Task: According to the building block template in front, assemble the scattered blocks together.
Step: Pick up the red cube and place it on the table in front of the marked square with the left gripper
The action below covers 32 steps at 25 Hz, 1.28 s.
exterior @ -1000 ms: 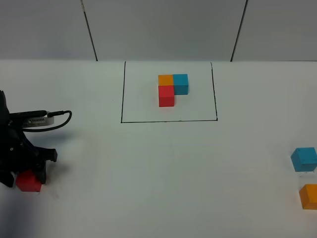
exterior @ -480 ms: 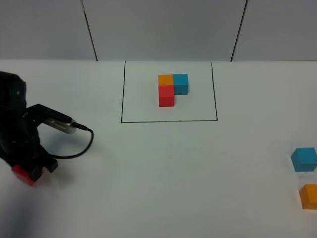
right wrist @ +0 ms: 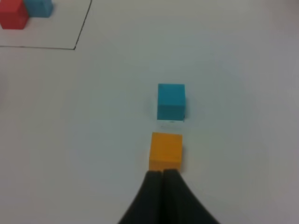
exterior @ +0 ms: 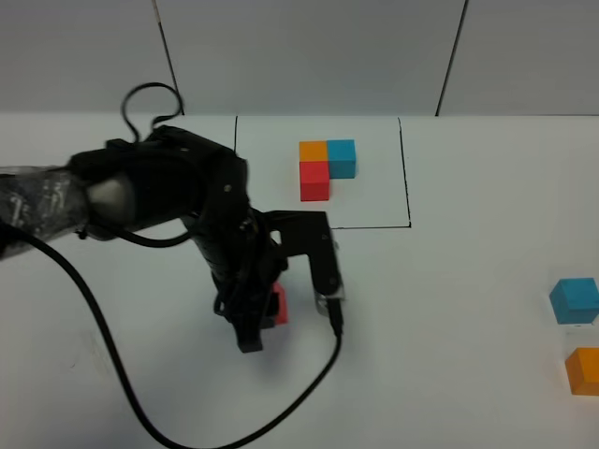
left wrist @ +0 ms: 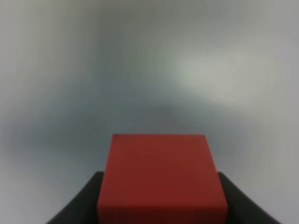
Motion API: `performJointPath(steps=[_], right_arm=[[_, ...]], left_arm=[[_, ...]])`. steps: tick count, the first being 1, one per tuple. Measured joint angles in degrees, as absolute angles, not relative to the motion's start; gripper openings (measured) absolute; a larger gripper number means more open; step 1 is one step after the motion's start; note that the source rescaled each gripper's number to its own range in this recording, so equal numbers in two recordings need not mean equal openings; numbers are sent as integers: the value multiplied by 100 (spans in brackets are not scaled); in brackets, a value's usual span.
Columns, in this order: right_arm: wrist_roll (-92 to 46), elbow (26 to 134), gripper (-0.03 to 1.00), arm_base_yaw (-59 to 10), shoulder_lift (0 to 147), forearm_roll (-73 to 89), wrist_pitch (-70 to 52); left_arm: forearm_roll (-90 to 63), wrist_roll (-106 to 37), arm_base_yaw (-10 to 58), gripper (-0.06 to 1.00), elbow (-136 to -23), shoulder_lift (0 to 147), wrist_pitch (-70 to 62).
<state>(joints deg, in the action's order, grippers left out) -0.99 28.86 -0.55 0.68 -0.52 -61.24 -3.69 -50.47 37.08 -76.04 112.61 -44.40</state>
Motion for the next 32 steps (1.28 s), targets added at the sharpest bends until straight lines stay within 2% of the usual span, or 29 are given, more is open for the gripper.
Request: performJointPath(steps=[4,10,27,29,32], right_arm=[[-99,2886,0,-55,68,-52,-6124],[-99,2886,0,-55,68,-52,-6124],[-99,2886,0,-55,68,-52,-6118],[-99,2886,0,-55,68,-52,-6118],[-99,2886,0,-55,68,-52,-6118]], left_arm=[[-376,-5120,4125,49,-8239,11848,-4640],[-350,-5130,4375,49,-9036,12572,-5223],[0,-5130,4393,50,-9160,12821,-5611],[0,-5130,4393,56,-9160,12838,-5606],[30,-5104,4393,74,-9181,12871,-5607]])
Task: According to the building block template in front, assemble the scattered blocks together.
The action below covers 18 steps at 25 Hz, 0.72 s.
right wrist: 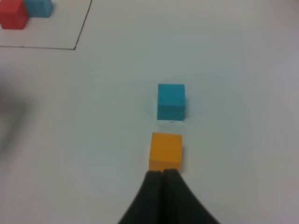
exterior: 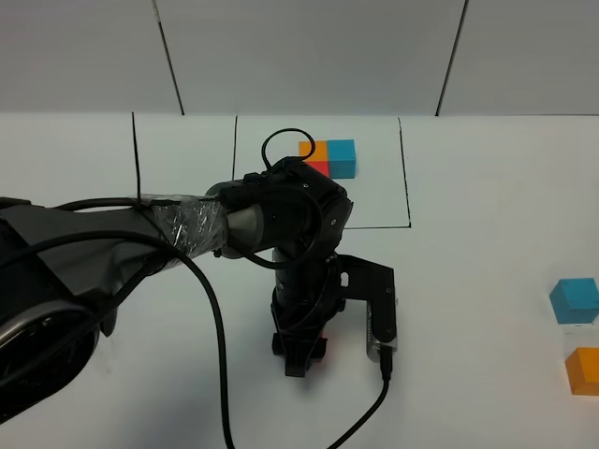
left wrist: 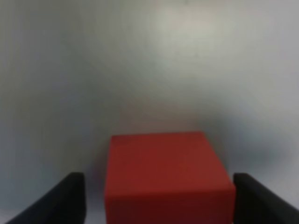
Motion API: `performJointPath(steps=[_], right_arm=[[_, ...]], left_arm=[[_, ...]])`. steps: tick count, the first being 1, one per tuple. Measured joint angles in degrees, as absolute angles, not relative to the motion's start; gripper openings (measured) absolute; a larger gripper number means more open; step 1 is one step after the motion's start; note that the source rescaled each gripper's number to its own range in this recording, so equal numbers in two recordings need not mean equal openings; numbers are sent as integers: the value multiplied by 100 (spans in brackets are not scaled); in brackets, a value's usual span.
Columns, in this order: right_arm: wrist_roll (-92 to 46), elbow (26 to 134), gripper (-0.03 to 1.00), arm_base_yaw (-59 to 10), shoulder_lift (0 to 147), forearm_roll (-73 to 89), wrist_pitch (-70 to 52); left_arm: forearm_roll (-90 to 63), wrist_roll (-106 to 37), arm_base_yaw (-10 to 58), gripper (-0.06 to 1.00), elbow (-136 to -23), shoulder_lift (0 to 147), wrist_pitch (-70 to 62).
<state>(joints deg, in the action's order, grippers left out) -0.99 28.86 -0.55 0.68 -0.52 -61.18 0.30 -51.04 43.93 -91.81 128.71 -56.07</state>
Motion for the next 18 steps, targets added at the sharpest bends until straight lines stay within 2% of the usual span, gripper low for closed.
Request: performJointPath(steps=[2,5,9,13,18], right_arm=[[-99,2886,0,-55,68,-52,-6118],[-99,2886,0,-55,68,-52,-6118],[-99,2886,0,-55,68,-52,-6118],[-99,2886,0,-55,68,-52,-6118],[-99,2886,0,-55,68,-52,-6118]], left_arm=[[36,-4952,4420,87,-9293,12876,-5656],[81,-4658,4522,99,-9622,12831,-5865],[185,-4285,4635,100,-10128,12470,-6438],[905,-3398,4585,99,-10581,11862,-6822],[1969,-1853,3996,98,-10660,10895,-6840]])
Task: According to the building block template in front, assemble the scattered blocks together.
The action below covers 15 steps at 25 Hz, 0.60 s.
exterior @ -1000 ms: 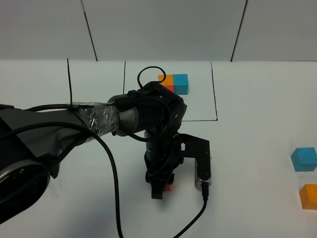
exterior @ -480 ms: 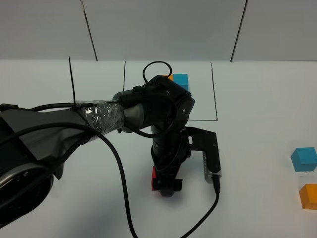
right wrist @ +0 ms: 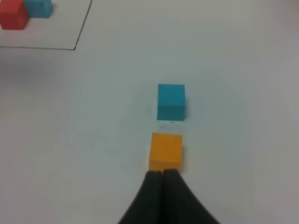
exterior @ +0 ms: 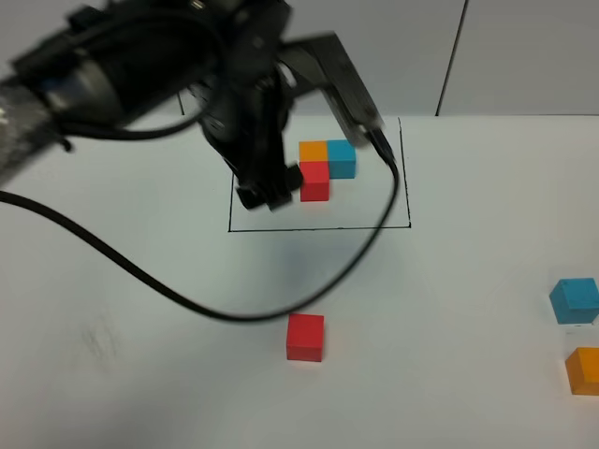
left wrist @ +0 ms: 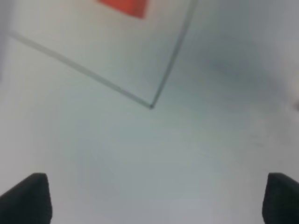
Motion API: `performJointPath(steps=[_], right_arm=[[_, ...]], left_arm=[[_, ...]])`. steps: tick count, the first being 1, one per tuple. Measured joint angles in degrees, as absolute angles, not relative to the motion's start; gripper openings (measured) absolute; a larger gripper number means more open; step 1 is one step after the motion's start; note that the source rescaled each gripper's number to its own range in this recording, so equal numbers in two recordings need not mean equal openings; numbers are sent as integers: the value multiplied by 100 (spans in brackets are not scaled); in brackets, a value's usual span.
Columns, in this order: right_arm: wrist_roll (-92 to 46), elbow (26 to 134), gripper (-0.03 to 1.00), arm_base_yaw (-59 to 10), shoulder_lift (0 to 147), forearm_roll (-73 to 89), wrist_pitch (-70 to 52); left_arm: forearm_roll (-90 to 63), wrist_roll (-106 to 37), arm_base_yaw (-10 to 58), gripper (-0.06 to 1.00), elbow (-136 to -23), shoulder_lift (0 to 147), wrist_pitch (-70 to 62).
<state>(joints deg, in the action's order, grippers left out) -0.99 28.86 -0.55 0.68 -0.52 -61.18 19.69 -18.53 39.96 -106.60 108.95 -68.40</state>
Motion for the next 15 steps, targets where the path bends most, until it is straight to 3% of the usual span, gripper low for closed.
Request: performJointPath(steps=[6,12,15], right_arm=[[-99,2886,0,-55,68,-52,-6118],[-99,2886,0,-55,68,-47,-6118],[-99,2886,0,-55,68,-47,-6118]], left_arm=[[2153,-1147,2827,96,-10328,9264,-6844],[2195,-1136,1853,93,-8634,6937,-6848],[2197,-1136,1701,92,-7802,5704,-6848]])
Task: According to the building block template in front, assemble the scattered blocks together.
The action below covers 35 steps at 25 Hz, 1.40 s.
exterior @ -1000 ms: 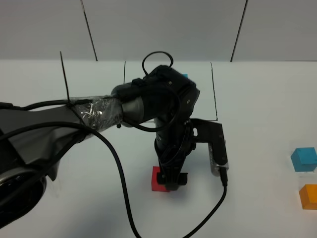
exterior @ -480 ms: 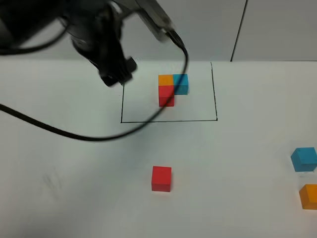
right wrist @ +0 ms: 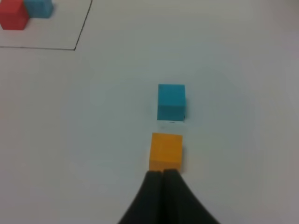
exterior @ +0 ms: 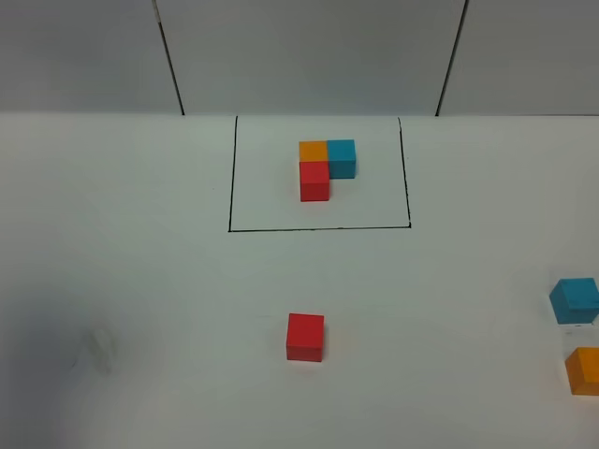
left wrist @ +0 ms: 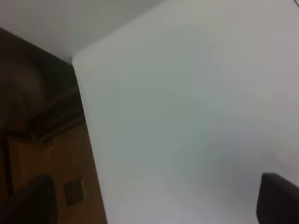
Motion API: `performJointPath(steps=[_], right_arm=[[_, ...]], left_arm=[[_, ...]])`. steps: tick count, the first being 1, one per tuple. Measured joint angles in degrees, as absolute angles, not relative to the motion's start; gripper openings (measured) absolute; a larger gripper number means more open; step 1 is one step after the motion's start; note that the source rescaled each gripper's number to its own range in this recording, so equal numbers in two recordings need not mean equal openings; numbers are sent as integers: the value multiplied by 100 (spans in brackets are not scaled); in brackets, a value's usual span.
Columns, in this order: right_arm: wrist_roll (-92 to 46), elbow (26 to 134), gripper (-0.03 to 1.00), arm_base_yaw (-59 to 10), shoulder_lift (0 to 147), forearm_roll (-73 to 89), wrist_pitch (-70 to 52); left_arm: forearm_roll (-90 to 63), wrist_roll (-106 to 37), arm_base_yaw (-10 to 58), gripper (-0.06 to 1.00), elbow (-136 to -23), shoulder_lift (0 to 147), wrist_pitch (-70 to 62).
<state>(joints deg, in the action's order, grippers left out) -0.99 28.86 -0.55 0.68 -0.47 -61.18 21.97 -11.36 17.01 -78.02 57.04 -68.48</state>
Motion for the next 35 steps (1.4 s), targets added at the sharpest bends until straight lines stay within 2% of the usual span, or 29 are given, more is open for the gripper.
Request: performJointPath(steps=[9,14,19,24,29,35], right_arm=[[-99,2886,0,-55,68,-47,-6115],[-99,2886,0,-55,68,-47,-6115],[-99,2886,0,-55,68,-47,-6115],[-99,2886,0,-55,68,-47,-6115],[-99,2886,0,-55,68,-47,-6115],[-99,2886,0,-55,68,-47,-6115]], left_arm=[[2611,-1136,1627,90,-6553,2506,-6850],[1780,-1137,970,85,-6020,1520,-6854],[621,-881,99,84,-5512,965,-6854],[497,116,-475,83,-4566,564,-6854],[509,592,-584,83,-3576,268,-6854],[626,863,-584,82,-3075,66,-6531]])
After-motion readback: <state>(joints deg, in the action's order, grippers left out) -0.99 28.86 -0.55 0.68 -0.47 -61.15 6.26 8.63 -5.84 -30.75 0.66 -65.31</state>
